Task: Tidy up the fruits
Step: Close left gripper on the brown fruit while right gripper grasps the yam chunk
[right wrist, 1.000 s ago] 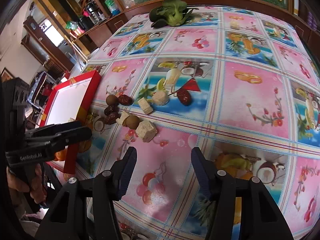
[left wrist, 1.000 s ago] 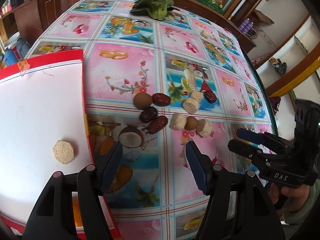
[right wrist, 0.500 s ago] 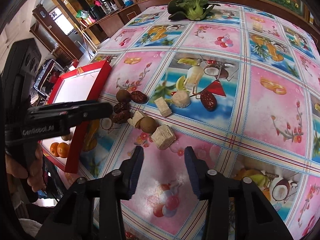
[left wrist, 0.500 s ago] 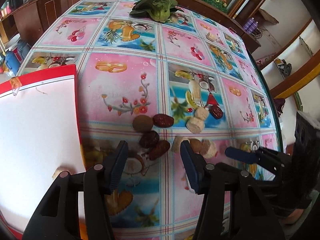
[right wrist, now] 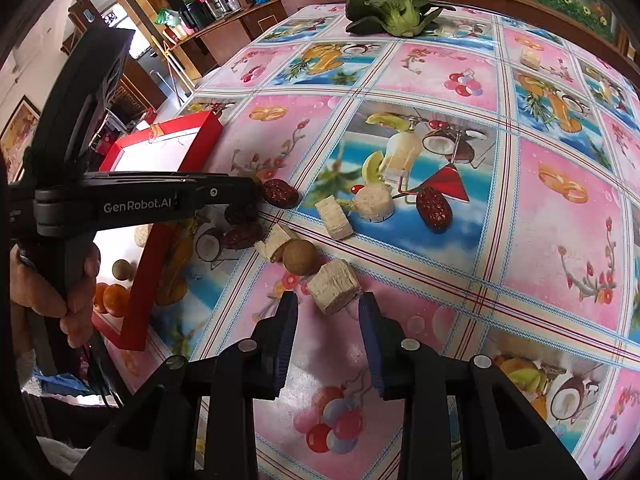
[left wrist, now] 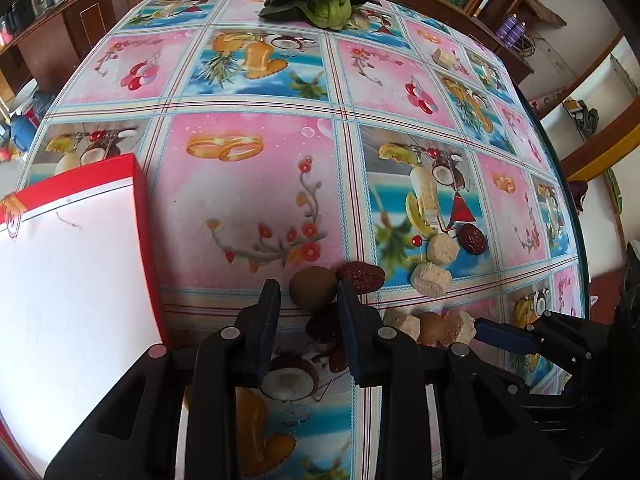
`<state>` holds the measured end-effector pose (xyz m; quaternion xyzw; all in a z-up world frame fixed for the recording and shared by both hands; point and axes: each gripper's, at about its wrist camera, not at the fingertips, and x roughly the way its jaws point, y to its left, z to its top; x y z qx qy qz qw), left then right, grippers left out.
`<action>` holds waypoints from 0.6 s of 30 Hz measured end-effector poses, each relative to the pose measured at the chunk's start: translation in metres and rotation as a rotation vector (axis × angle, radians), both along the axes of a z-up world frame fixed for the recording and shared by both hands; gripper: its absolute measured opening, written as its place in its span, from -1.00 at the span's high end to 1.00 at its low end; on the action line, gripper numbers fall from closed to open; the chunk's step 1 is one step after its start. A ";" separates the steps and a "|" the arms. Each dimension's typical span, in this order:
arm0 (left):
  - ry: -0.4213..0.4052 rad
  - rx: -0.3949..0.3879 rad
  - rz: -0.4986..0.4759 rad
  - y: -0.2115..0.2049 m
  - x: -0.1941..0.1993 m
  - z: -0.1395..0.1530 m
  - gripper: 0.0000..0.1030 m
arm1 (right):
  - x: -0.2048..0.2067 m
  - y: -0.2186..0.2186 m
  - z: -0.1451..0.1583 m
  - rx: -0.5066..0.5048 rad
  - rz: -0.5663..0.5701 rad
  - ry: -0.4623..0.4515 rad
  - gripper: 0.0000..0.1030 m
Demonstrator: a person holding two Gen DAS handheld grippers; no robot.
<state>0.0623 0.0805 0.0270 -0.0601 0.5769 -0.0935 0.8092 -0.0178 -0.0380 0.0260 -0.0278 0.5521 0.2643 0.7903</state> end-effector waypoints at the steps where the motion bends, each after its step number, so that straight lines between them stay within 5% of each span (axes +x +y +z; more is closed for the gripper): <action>1: 0.002 0.002 -0.006 -0.002 0.002 -0.001 0.48 | 0.001 0.001 -0.001 -0.004 0.002 0.000 0.41; 18: -0.021 -0.033 -0.028 -0.001 -0.008 0.005 0.55 | 0.001 0.001 -0.001 0.006 0.001 -0.006 0.57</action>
